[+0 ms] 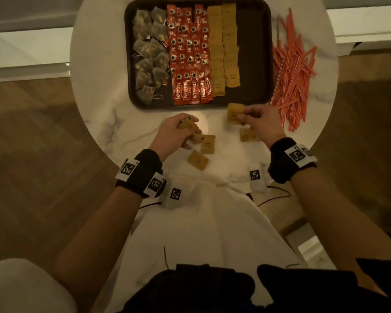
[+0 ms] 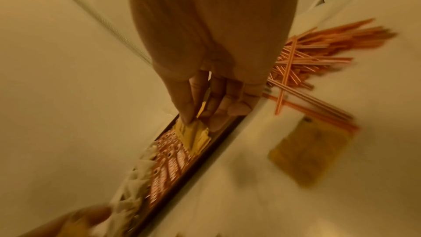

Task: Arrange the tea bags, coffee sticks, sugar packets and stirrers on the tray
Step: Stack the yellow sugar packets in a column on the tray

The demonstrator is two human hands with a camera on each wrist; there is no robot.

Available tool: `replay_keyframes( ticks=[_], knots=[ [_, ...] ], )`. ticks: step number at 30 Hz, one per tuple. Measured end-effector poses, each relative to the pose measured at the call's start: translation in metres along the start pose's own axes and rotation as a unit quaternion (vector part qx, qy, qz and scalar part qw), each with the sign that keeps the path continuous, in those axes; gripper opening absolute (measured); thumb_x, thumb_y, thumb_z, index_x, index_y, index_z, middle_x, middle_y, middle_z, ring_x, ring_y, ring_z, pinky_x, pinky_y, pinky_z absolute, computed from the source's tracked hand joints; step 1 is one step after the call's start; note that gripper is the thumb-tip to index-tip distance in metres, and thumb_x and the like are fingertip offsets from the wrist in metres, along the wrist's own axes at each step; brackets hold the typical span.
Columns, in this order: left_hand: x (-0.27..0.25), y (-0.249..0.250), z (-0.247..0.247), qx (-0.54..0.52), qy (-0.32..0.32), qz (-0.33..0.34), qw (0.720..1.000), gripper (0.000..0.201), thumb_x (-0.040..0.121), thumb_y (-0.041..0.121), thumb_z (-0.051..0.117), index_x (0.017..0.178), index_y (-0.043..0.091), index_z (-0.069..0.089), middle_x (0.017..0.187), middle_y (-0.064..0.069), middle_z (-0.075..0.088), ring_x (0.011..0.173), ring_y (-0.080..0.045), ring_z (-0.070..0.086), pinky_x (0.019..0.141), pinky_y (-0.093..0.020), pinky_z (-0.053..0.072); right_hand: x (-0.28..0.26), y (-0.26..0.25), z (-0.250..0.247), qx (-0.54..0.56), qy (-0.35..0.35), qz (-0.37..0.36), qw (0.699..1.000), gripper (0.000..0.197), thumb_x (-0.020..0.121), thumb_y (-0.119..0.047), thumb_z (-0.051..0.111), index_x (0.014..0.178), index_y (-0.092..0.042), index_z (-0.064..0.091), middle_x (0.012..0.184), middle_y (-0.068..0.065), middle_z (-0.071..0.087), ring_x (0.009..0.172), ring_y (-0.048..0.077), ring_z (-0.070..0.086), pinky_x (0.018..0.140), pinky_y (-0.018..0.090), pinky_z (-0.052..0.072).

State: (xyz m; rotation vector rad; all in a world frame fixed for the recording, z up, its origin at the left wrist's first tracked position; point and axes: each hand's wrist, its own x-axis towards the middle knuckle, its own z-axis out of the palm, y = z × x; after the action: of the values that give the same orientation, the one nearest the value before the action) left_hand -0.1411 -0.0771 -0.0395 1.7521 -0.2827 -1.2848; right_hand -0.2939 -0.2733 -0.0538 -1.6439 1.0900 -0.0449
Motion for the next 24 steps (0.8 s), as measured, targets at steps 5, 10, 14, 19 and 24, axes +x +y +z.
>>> replay_keyframes(
  ticks=[5, 10, 14, 19, 24],
  knots=[
    [0.007, 0.0, -0.006, 0.016, -0.008, -0.019, 1.0, 0.02, 0.098, 0.007, 0.05, 0.112, 0.012, 0.064, 0.091, 0.0, 0.074, 0.079, -0.017, 0.072, 0.051, -0.023, 0.053, 0.054, -0.007, -0.01, -0.062, 0.014, -0.019, 0.998, 0.024, 0.09, -0.016, 0.07, 0.112, -0.005, 0.069, 0.098, 0.005, 0.067, 0.079, 0.003, 0.061, 0.065, 0.01, 0.05],
    [0.017, 0.0, -0.01, 0.019, -0.004, -0.039, 0.999, 0.017, 0.099, 0.01, 0.05, 0.107, 0.015, 0.065, 0.091, 0.0, 0.074, 0.073, -0.013, 0.07, 0.053, -0.023, 0.053, 0.097, -0.003, -0.002, -0.096, 0.016, -0.024, 0.995, 0.023, 0.088, -0.019, 0.072, 0.108, -0.007, 0.071, 0.105, 0.009, 0.072, 0.098, 0.016, 0.068, 0.08, 0.015, 0.053],
    [0.023, -0.002, -0.01, 0.027, -0.012, -0.05, 0.998, 0.017, 0.1, 0.012, 0.052, 0.102, 0.021, 0.065, 0.095, -0.001, 0.074, 0.075, -0.014, 0.07, 0.054, -0.022, 0.052, 0.111, 0.004, 0.006, -0.101, 0.037, -0.015, 0.994, 0.021, 0.086, -0.019, 0.075, 0.104, -0.008, 0.072, 0.096, 0.002, 0.069, 0.087, 0.007, 0.063, 0.069, 0.005, 0.047],
    [0.028, -0.006, -0.01, 0.034, -0.009, -0.056, 0.998, 0.018, 0.099, 0.012, 0.052, 0.1, 0.023, 0.066, 0.1, -0.006, 0.073, 0.078, -0.019, 0.071, 0.057, -0.026, 0.053, 0.117, 0.01, 0.012, -0.107, 0.061, -0.019, 0.992, 0.016, 0.083, -0.018, 0.077, 0.095, -0.01, 0.071, 0.077, -0.007, 0.062, 0.071, 0.001, 0.058, 0.069, 0.01, 0.049],
    [0.029, -0.008, -0.01, 0.036, -0.011, -0.056, 0.998, 0.018, 0.099, 0.011, 0.051, 0.102, 0.022, 0.066, 0.101, -0.007, 0.074, 0.078, -0.02, 0.071, 0.056, -0.024, 0.052, 0.123, 0.011, 0.013, -0.108, 0.077, -0.019, 0.991, 0.021, 0.079, -0.022, 0.08, 0.09, -0.015, 0.064, 0.07, -0.01, 0.056, 0.062, -0.002, 0.051, 0.06, 0.008, 0.045]
  ],
)
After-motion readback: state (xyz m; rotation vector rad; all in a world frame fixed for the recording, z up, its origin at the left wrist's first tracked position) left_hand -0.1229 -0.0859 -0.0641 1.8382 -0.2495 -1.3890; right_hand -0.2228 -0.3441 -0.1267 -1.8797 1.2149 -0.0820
